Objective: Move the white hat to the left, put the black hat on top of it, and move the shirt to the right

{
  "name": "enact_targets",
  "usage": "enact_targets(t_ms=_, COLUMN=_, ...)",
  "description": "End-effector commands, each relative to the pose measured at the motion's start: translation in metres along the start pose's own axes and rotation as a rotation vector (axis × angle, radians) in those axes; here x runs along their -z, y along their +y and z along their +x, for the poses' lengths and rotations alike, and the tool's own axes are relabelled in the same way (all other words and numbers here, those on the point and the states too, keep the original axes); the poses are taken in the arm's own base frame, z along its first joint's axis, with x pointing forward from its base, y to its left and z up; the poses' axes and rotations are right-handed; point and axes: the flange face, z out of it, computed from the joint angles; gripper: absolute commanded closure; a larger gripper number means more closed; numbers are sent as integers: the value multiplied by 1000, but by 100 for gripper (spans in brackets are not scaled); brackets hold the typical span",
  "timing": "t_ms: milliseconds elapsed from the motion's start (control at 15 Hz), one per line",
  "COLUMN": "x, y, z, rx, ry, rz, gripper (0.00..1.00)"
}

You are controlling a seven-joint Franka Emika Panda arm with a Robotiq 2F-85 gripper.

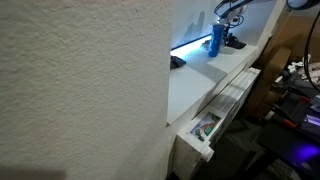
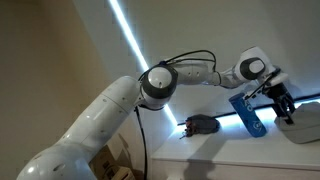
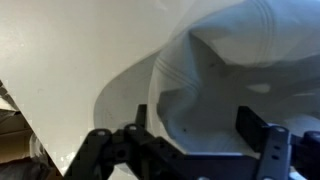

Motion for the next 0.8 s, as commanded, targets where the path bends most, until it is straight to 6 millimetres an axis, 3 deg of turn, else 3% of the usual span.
enact_targets(t_ms=0, x=0, y=-1, z=-2, rx=2, ry=3, rz=-1, gripper=40)
enact_targets(t_ms=467, x=-1, y=-3, z=-3, rx=-29, ry=15, rz=32, gripper=91)
enact_targets(t_ms=600, x=-2, y=-7, z=-5, rx=-83, ry=26, rz=82, gripper=99)
enact_targets(t_ms=733, x=-8, y=-13, z=-15, rx=-148, ry=66, rz=159, gripper=100)
